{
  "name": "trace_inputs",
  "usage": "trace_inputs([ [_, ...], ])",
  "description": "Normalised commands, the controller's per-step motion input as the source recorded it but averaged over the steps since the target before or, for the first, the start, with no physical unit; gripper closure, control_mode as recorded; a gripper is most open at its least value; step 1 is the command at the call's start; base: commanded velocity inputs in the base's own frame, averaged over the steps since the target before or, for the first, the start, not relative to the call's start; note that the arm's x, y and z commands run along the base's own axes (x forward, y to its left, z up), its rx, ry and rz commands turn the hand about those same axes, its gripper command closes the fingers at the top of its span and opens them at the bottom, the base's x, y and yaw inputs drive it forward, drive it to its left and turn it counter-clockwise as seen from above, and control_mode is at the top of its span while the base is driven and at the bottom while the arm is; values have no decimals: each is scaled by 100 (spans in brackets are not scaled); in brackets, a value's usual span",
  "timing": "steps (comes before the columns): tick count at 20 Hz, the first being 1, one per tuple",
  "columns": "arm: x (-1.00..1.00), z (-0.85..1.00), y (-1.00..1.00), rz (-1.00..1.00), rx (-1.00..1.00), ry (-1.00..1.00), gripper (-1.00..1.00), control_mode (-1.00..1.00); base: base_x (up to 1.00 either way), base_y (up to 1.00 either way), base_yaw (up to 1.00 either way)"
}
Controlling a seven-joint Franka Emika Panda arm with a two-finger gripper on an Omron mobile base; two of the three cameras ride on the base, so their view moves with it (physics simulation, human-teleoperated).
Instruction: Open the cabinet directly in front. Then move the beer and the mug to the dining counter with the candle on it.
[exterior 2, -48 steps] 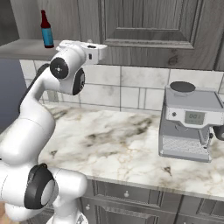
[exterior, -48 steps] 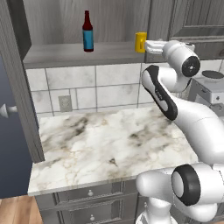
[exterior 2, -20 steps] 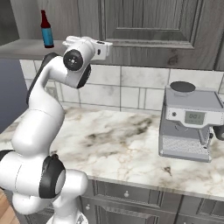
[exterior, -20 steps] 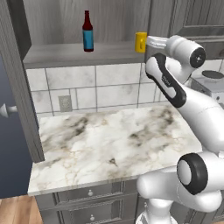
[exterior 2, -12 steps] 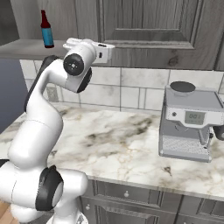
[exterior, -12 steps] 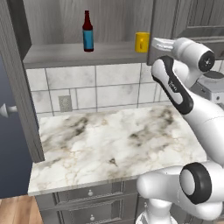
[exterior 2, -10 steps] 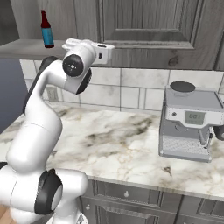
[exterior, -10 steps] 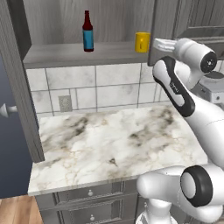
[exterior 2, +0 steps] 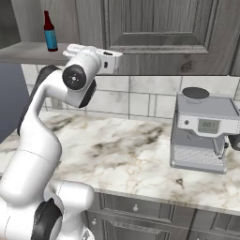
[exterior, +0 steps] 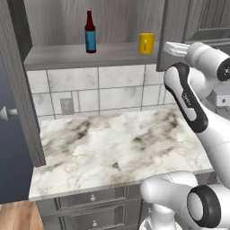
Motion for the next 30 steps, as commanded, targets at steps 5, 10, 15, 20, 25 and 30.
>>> trace_inputs([
  [5, -57, 22, -100, 0, 5, 0, 100, -100, 0, 0, 0],
  [10, -57, 24, -100, 0, 4, 0, 100, -100, 0, 0, 0],
  [15, -56, 23, -100, 0, 5, 0, 100, -100, 0, 0, 0],
  [20, -54, 12, -100, -1, 5, 0, 100, -100, 0, 0, 0],
  [25, -48, 8, -100, -2, 6, -1, 100, -100, 0, 0, 0],
  [30, -32, 8, -88, 0, 5, -2, -100, -100, 0, 0, 0],
])
